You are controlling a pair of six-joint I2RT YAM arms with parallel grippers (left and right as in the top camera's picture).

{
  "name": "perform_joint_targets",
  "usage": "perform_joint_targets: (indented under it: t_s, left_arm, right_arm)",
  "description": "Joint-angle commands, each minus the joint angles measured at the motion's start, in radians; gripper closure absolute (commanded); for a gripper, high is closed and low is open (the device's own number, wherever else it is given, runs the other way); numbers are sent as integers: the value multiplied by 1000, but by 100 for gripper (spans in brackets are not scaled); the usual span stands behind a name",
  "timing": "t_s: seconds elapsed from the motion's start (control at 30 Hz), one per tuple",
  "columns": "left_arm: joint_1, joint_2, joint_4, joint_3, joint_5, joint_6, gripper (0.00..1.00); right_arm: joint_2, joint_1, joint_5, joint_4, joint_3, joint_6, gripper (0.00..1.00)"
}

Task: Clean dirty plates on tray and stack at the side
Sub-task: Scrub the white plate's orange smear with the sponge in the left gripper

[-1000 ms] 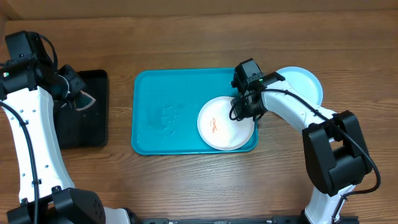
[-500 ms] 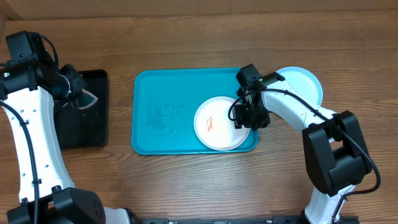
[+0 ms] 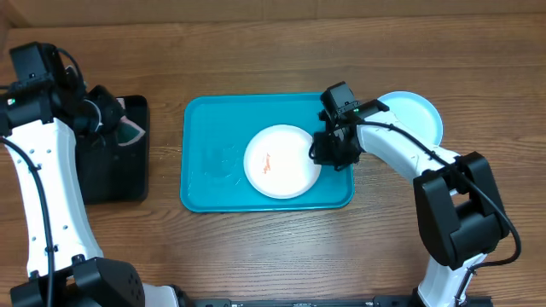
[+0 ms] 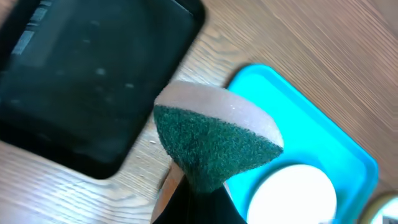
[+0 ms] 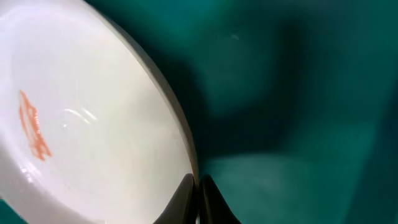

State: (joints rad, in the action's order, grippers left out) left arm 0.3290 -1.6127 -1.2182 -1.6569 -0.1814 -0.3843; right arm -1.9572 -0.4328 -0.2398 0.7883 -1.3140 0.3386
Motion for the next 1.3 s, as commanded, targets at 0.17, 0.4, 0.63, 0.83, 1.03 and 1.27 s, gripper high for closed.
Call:
perform_joint_targets:
  t_s: [0.17,0.4,0.63,0.83,1.03,1.27]
  left_arm:
    - [-232,-5,-13,2,-82,41,96]
    - [-426,-54,-20,2,-70,12,96]
    - [-549,-186,18,2,-70,-4,96]
    - [-586,-280,34,2,-40,-4,96]
    - [-610,-328,75,2,14,-17,96]
    - [-647,-429,126,2,21,-95,96]
  right_arm:
    - [-78,-125,-9,-143,6,106,96]
    - [-106,-132,47,-197,5,210,96]
    - [-105,-99,77,-193,2,238,96]
    - [-104,-87,213,-50,-106,237,96]
    - [-104,-99,291,14,-155,230,96]
    - [-104,-146,291,11,-154,230,96]
